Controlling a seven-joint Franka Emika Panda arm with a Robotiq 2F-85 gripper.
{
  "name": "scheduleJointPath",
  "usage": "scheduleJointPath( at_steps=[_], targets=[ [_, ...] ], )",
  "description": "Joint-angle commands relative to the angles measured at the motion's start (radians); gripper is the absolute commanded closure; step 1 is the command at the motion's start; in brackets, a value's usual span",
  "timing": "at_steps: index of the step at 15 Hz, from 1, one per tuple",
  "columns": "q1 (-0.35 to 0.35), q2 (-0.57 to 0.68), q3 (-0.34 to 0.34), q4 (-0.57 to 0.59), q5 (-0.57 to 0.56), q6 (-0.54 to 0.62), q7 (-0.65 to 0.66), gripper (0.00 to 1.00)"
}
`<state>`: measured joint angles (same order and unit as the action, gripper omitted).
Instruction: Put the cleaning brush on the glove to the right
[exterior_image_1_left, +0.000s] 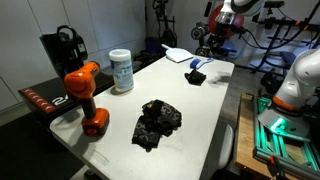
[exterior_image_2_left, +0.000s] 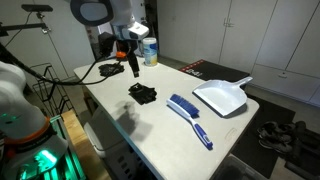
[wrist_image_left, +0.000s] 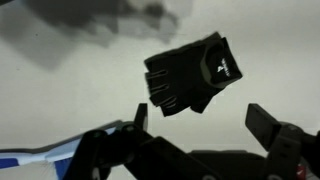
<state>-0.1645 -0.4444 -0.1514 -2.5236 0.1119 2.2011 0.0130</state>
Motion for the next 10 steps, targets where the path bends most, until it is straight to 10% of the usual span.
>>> scheduleJointPath(
  at_steps=[1,10],
  targets=[
    [-0.019,0.025,-0.004,0.013,-0.018,0.013,0.034,0.00],
    [-0.116,0.228,-0.013,0.130,-0.063,0.075,0.316,0.00]
  ],
)
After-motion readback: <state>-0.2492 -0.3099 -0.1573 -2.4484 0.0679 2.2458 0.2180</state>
